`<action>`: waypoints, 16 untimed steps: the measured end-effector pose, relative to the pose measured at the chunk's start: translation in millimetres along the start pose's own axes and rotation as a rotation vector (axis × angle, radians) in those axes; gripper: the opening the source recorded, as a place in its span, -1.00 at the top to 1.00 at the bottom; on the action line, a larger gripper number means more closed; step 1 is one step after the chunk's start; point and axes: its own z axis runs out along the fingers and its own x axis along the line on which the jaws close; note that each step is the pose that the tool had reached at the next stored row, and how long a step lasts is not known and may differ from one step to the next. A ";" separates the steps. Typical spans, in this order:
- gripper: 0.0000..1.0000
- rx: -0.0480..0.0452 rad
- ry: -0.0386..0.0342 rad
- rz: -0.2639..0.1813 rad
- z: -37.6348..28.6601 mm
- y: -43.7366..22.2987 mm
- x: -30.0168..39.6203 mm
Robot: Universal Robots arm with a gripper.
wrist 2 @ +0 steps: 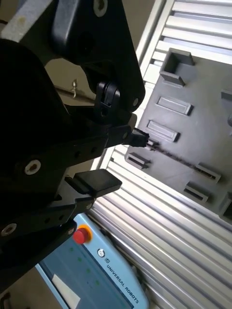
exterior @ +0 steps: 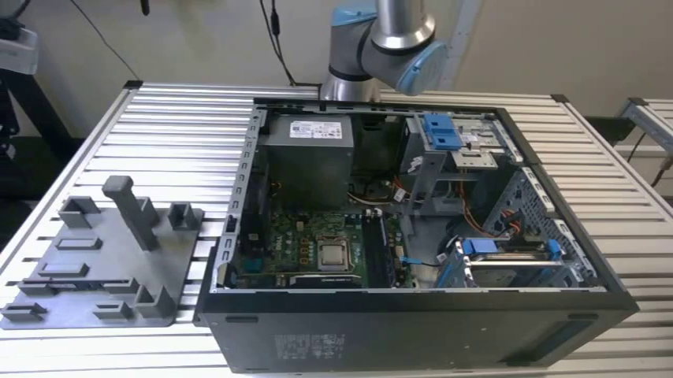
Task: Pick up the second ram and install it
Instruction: 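Pick up the second ram and move it above second insertion slot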
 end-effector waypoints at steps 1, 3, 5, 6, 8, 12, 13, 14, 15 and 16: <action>0.04 0.0000 -0.0011 -0.009 1.1 0.0 0.0; 0.04 0.0001 -0.0019 -0.022 3.0 0.0 -0.1; 0.04 0.0004 -0.0031 -0.035 5.3 0.1 -0.1; 0.04 0.0004 -0.0032 -0.041 6.3 0.1 -0.1; 0.04 0.0003 -0.0032 -0.044 7.7 0.0 -0.1; 0.04 0.0005 -0.0034 -0.044 11.5 0.1 -0.2; 0.04 0.0004 -0.0033 -0.044 13.1 0.1 -0.2; 0.04 0.0005 -0.0034 -0.044 14.9 0.1 -0.3; 0.04 0.0004 -0.0034 -0.045 16.6 0.0 -0.3; 0.04 0.0005 -0.0034 -0.045 18.6 0.1 -0.3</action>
